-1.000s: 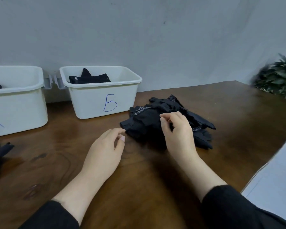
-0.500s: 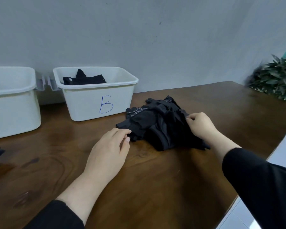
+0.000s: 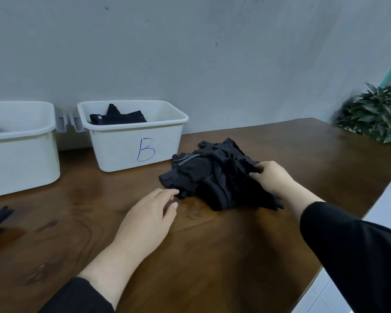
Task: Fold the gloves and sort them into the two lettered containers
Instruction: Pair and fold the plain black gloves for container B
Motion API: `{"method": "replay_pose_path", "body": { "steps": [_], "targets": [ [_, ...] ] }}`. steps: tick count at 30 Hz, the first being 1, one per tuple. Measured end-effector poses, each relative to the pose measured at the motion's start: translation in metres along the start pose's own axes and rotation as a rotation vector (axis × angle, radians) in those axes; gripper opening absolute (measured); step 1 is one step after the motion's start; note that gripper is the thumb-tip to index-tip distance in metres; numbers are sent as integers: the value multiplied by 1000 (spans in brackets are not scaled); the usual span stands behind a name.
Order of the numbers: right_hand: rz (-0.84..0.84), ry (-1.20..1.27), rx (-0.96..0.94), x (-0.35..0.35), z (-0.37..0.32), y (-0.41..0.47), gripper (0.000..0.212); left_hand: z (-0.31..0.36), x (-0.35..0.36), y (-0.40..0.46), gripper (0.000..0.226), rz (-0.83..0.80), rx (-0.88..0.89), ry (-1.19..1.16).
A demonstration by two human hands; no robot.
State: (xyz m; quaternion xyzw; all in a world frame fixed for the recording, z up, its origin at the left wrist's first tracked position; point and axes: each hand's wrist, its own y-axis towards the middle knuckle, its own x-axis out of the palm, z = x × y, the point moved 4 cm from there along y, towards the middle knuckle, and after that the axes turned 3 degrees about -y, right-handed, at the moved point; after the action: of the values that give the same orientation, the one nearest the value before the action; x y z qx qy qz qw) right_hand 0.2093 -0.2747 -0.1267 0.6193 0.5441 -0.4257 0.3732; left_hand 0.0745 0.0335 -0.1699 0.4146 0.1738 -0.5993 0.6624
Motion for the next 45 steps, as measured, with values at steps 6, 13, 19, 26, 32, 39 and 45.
{"method": "replay_pose_path", "body": {
  "steps": [6, 13, 19, 26, 32, 39, 45],
  "targets": [
    [396, 194, -40, -29, -5, -11, 21, -3, 1, 3, 38, -27, -12, 9],
    [284, 815, -159, -106, -81, -59, 26, -3, -11, 2, 25, 170, -58, -284],
    [-57, 894, -305, -75, -141, -105, 18, -4, -32, -6, 43, 267, -151, -732],
    [-224, 806, -375, -45, -174, -112, 19, -6, -37, -13, 57, 194, -112, -809],
    [-258, 558, -475, -14, -185, -119, 29, -1, -32, -13, 98, 135, -54, -713],
    [-237, 291, -594, 23, -180, -129, 42, -21, -43, -15, 77, 397, -391, -981],
    [-360, 11, -694, 71, -158, -150, 55, -44, -51, -22, 71, 449, -520, -890]
  ]
}}
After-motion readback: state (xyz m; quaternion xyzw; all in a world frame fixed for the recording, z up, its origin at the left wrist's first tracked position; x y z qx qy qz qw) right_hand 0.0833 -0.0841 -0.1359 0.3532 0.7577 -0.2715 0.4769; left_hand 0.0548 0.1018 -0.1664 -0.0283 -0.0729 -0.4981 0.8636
